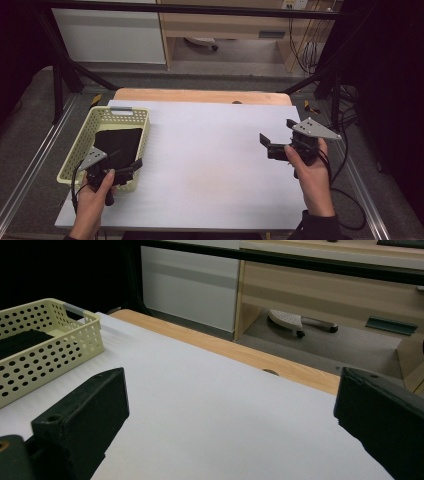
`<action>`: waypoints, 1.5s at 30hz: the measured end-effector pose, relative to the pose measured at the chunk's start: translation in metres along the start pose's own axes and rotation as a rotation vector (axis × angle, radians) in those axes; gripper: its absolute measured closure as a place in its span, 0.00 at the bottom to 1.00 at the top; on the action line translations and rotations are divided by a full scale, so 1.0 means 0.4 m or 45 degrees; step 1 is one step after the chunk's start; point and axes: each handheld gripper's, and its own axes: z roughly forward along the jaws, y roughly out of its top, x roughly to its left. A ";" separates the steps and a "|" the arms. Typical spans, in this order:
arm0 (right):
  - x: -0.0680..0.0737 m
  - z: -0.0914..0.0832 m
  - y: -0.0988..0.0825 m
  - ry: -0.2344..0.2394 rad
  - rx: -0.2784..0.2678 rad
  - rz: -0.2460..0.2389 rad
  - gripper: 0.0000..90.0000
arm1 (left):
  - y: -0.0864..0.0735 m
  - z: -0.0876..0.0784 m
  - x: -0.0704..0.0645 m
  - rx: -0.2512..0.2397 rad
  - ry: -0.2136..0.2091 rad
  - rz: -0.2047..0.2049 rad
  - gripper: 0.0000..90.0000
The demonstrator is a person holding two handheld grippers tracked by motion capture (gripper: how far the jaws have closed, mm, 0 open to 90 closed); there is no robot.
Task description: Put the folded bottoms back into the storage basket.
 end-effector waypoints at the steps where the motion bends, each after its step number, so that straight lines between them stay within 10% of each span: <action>1: -0.002 -0.003 -0.002 0.001 0.000 0.002 0.02 | 0.000 0.000 0.000 0.001 0.001 0.000 0.10; 45: 0.018 -0.018 -0.168 0.073 0.036 -0.005 0.04 | -0.001 -0.001 0.000 -0.002 0.005 -0.001 0.10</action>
